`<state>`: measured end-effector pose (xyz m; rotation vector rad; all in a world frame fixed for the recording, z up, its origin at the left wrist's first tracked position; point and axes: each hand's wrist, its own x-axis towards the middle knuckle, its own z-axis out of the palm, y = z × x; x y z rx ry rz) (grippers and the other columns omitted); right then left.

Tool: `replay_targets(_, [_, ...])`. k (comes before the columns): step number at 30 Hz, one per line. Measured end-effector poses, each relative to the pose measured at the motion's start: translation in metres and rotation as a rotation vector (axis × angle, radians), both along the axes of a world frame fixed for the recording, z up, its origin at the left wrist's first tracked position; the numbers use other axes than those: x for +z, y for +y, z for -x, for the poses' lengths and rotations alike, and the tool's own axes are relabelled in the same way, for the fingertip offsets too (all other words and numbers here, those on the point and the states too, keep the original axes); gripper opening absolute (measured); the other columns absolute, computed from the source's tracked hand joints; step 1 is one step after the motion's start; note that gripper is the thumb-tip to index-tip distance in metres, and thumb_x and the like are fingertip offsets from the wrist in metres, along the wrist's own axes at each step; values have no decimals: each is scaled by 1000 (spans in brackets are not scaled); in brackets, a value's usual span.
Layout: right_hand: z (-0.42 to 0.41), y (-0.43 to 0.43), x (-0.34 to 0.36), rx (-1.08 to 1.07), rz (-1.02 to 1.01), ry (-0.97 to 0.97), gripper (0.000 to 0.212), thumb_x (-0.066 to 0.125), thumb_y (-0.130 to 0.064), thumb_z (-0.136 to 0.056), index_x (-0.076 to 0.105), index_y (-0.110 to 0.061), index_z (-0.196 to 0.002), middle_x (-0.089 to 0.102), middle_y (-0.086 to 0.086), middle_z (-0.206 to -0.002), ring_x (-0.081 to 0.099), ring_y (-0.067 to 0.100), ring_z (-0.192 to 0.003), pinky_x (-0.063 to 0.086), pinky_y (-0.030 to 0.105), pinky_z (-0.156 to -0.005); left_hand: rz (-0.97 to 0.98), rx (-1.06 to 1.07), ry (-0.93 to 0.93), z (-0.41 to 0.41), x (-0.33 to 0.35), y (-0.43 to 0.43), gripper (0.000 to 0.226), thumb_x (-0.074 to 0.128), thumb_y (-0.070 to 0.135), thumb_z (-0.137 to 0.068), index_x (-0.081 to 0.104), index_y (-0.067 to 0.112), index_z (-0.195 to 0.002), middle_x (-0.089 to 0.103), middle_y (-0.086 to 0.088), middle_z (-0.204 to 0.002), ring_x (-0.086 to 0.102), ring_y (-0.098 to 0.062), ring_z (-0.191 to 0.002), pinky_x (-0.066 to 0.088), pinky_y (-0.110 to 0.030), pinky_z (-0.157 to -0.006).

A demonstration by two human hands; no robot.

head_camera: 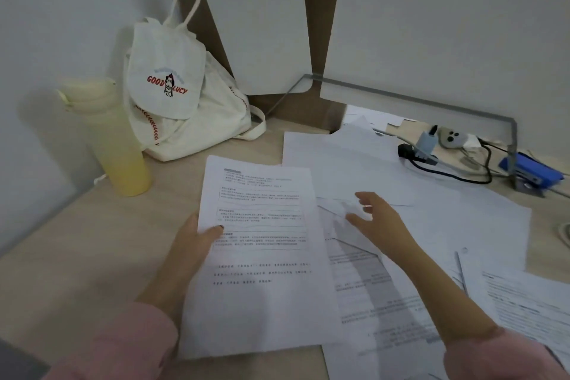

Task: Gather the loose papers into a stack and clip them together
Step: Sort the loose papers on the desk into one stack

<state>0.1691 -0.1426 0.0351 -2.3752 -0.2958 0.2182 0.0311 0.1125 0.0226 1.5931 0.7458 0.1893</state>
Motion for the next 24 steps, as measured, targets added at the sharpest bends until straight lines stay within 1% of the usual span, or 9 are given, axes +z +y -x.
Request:
replay_targets(3, [-18, -13, -8, 210, 309, -79, 75, 65, -33, -83, 25, -17, -144, 24, 8, -152, 31, 24, -136, 27, 29, -106, -141, 15, 33, -1, -10, 2, 33, 51, 9, -91, 47, 8, -124, 57, -5, -110, 55, -22, -92, 43, -30, -69])
replay_targets(5, [-30, -18, -9, 322, 466, -72, 87, 65, -43, -80, 14, -20, -148, 8, 8, -157, 16, 26, -143, 16, 34, -114, -191, 11, 62, -2, -15, 5, 30, 50, 12, -90, 47, 14, -120, 56, -1, -105, 55, -21, -92, 42, -32, -74])
replay_targets(9, [-50, -16, -5, 437, 642, -43, 95, 61, -53, -79, 5, -23, -149, 2, 10, -158, 7, 24, -145, 5, 36, -116, -231, -12, 49, 0, -27, 8, 22, 50, 18, -87, 52, 18, -109, 62, 6, -99, 59, -8, -86, 43, -25, -65])
replay_targets(11, [-53, -14, -4, 455, 650, -17, 90, 59, -51, -82, 7, -22, -149, 8, 10, -158, 12, 24, -144, 9, 34, -116, -209, 33, 3, 4, -29, 4, 18, 48, 15, -91, 50, 21, -108, 59, 12, -94, 57, -5, -85, 41, -21, -63])
replay_targets(13, [-53, -12, -7, 454, 624, -29, 80, 56, -46, -85, 13, -21, -148, 23, 8, -153, 27, 24, -138, 22, 33, -111, -192, 68, -51, 7, -30, 1, 17, 48, 15, -92, 51, 23, -106, 59, 14, -95, 56, -3, -86, 41, -20, -64])
replay_targets(15, [-52, -11, -12, 432, 622, -89, 70, 53, -41, -87, 20, -21, -145, 33, 5, -146, 37, 22, -129, 35, 32, -101, -200, 83, -88, 7, -32, 1, 16, 48, 14, -92, 53, 25, -103, 60, 15, -95, 57, -2, -86, 42, -20, -65])
replay_targets(18, [-51, -6, -22, 404, 658, -215, 58, 49, -32, -87, 28, -20, -139, 43, 8, -135, 47, 24, -114, 44, 30, -84, -197, 111, -124, 7, -34, 2, 17, 48, 13, -93, 54, 28, -99, 61, 18, -95, 58, -1, -86, 43, -21, -66])
replay_targets(20, [-53, -3, -25, 397, 662, -239, 58, 48, -28, -86, 26, -19, -139, 47, 11, -129, 51, 25, -106, 44, 29, -78, -196, 114, -134, 7, -34, 1, 16, 48, 13, -93, 53, 25, -102, 61, 17, -95, 58, -1, -86, 43, -20, -66])
replay_targets(24, [-57, -2, -21, 457, 670, -147, 75, 52, -33, -86, 10, -21, -147, 41, 10, -135, 49, 26, -112, 41, 29, -84, -205, 125, -143, 7, -33, 0, 15, 47, 12, -93, 53, 23, -100, 60, 17, -92, 57, 0, -83, 40, -18, -63])
